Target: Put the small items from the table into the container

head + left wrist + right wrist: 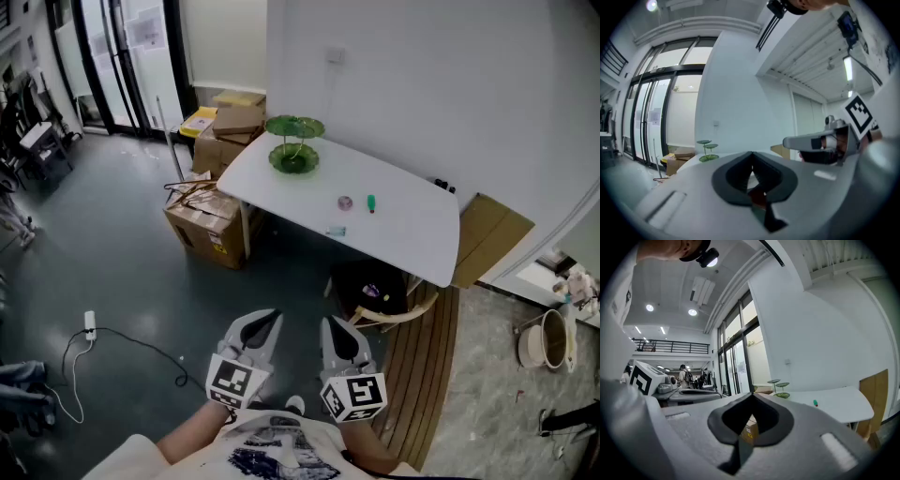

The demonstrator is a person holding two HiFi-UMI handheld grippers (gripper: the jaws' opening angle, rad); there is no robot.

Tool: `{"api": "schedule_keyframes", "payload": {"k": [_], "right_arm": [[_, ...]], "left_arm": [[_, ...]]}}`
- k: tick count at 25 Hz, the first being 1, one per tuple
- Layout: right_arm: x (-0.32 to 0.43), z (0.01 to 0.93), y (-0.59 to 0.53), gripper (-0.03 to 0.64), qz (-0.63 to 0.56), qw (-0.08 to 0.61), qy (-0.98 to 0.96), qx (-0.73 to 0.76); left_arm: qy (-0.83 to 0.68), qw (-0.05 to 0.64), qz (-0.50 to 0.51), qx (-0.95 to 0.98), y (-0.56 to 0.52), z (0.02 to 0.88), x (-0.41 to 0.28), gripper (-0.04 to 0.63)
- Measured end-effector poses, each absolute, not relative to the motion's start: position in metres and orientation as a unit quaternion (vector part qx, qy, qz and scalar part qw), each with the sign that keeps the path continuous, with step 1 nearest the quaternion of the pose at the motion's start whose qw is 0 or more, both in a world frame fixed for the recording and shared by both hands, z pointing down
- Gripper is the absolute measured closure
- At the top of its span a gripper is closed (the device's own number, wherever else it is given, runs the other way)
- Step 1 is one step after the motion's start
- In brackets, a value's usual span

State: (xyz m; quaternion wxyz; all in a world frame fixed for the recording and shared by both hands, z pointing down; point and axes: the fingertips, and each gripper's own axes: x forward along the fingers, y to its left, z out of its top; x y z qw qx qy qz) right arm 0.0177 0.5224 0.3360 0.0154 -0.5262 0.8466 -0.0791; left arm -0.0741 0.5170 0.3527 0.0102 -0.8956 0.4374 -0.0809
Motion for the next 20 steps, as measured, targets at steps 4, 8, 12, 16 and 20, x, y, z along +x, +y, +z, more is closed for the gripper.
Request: {"api": "schedule_keyframes", "payload": {"k": [4,8,12,16,20], "right_arm": [[0.031,0.327,0.525,0.62,-0.071,0.019,0.846,-0.528],[0.034,0.326,0.526,0.618,-0.072,0.017,0.848,-0.525],[0.04,0.331,0.525,0.618,-0.081,0.014,0.846,-0.527],[0.04,0.334,0.526,0.618,-0.077,0.017,0.851,-0.519],[0.04,0.331,0.524,0.618,-0.085,0.03,0.861,-0.501]], "left_arm": [[0.434,0.016,-0.082,-0.897,0.522,0.348,-0.056,0.607],[0.438,0.005,-0.084,-0.895,0.523,0.352,-0.052,0.607],[0.443,-0.003,-0.089,-0.892,0.521,0.356,-0.05,0.607],[0.446,-0.002,-0.091,-0.89,0.519,0.359,-0.05,0.607],[0.452,0.0,-0.094,-0.887,0.517,0.358,-0.048,0.607]]}}
